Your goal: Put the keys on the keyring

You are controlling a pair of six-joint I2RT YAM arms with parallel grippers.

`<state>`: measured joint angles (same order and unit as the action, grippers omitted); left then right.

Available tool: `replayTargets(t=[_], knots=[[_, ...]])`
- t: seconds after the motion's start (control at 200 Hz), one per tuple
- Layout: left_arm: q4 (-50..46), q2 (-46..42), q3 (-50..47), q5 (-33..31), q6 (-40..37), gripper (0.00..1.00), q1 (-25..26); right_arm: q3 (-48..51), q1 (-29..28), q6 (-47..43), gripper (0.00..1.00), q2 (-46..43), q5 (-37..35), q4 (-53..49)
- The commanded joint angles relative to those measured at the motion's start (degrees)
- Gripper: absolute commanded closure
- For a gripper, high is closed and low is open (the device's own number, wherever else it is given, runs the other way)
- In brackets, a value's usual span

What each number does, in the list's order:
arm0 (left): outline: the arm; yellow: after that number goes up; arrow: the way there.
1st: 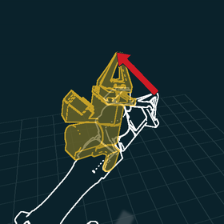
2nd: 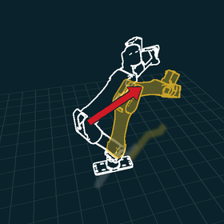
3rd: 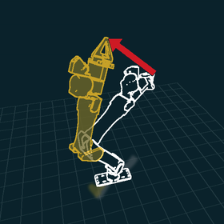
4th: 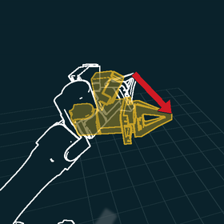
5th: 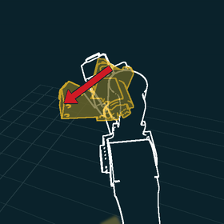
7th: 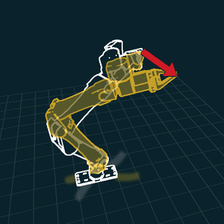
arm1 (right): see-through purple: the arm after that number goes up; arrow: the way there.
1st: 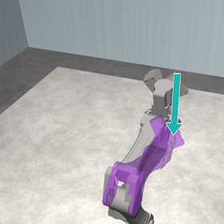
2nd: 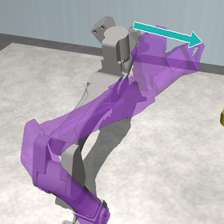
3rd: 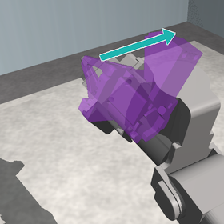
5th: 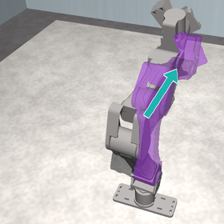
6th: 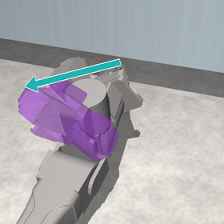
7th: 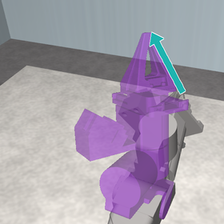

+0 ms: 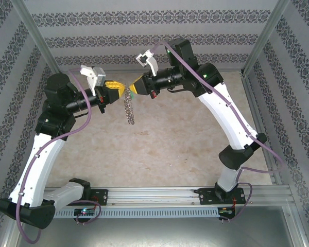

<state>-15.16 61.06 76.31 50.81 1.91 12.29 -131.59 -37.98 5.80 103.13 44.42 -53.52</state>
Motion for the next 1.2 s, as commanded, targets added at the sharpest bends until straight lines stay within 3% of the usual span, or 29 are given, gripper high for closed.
replayTargets(t=[0.0, 1.194], knots=[[0.66, -0.81, 1.84, 1.49, -0.86, 1.0, 0.0, -1.81, 0.89, 1.15, 1.0, 0.88, -0.54, -0.55], [0.8, -0.77, 1.82, 0.82, -1.4, 1.0, 0.06, -3.84, 2.16, 5.53, 1.0, 4.75, 4.04, -3.25]])
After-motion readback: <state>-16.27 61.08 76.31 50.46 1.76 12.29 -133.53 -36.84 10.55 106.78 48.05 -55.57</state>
